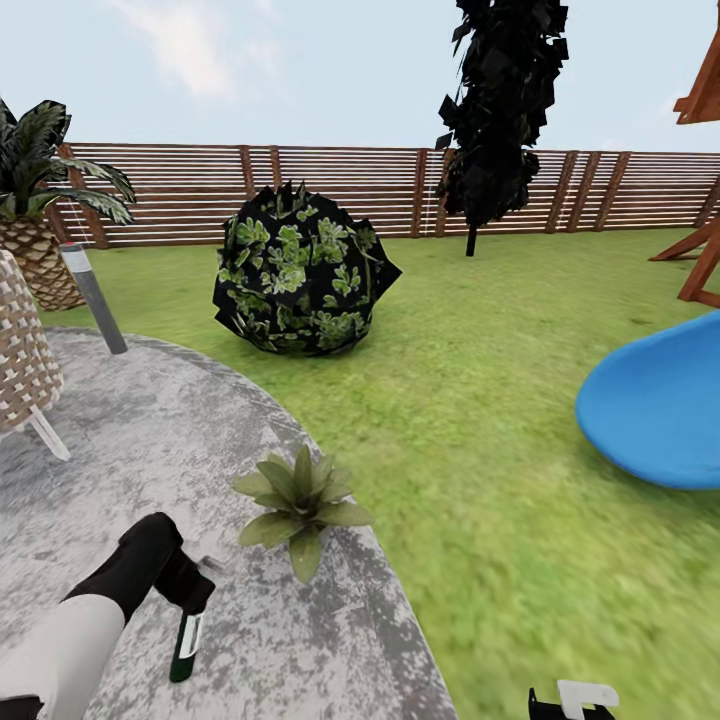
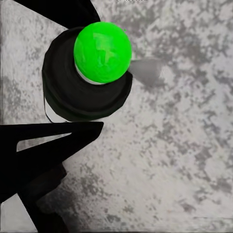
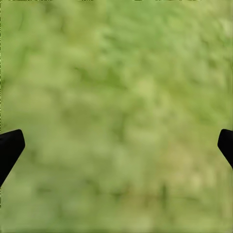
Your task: Pick up the pesticide atomizer in the garden and spray insectifuge to fully cover both potted plants in the garden.
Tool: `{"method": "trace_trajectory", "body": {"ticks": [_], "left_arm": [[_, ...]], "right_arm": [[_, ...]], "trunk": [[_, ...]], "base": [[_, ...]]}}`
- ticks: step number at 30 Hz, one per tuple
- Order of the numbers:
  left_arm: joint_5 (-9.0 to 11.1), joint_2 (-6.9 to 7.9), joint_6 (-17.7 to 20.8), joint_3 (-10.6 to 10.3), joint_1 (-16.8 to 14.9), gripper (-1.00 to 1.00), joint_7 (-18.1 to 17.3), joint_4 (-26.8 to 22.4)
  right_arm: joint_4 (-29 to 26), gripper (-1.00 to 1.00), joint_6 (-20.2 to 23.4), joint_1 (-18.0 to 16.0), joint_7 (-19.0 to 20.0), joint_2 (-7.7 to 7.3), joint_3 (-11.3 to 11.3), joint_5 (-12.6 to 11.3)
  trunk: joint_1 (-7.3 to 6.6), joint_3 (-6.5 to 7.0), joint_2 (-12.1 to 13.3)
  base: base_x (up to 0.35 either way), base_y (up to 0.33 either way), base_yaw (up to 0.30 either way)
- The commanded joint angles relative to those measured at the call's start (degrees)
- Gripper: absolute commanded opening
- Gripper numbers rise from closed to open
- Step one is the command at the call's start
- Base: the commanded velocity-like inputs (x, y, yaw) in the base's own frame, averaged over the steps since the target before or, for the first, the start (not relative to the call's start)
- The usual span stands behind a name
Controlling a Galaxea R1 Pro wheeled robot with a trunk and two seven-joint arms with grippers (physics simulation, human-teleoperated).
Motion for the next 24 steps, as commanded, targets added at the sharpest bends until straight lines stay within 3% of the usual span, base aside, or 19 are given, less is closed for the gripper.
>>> {"method": "trace_trajectory", "body": {"ticks": [1, 5, 13, 17, 24], "left_arm": [[-1.2, 0.00, 0.4, 0.2, -0.6, -1.00, -1.5, -0.1], [-2.3, 0.25, 0.6, 0.2, -2.8, -1.00, -4.0, 0.0], [-2.3, -0.07, 0.6, 0.2, -2.5, -1.00, -4.3, 0.2], [-2.4, -0.21, 0.5, 0.0, -2.2, -1.00, -4.2, 0.7], [-2.6, 0.33, -0.1, 0.0, -0.5, -1.00, -3.9, 0.9]], "right_arm": [[0.1, 1.00, -0.2, 0.0, -0.3, -0.02, -0.4, 0.6], [0.1, 1.00, -0.2, 0.0, -0.3, -0.02, -0.4, 0.6], [0.1, 1.00, -0.3, 0.0, -0.3, 0.16, -0.4, 0.6], [0.1, 1.00, -0.3, 0.0, -0.3, 0.16, -0.4, 0.6], [0.0, 1.00, -0.3, 0.0, -0.3, -0.05, -0.4, 0.6]], "trunk": [[-0.01, -0.05, 0.0], [-0.01, -0.05, 0.0], [-0.01, -0.05, 0.0], [-0.01, -0.05, 0.0], [-0.01, -0.05, 0.0]], "base": [[0.119, 0.086, 0.000], [0.239, 0.170, 0.000], [0.306, 0.076, 0.002], [0.317, 0.001, 0.184], [0.035, 0.000, 0.078]]}}
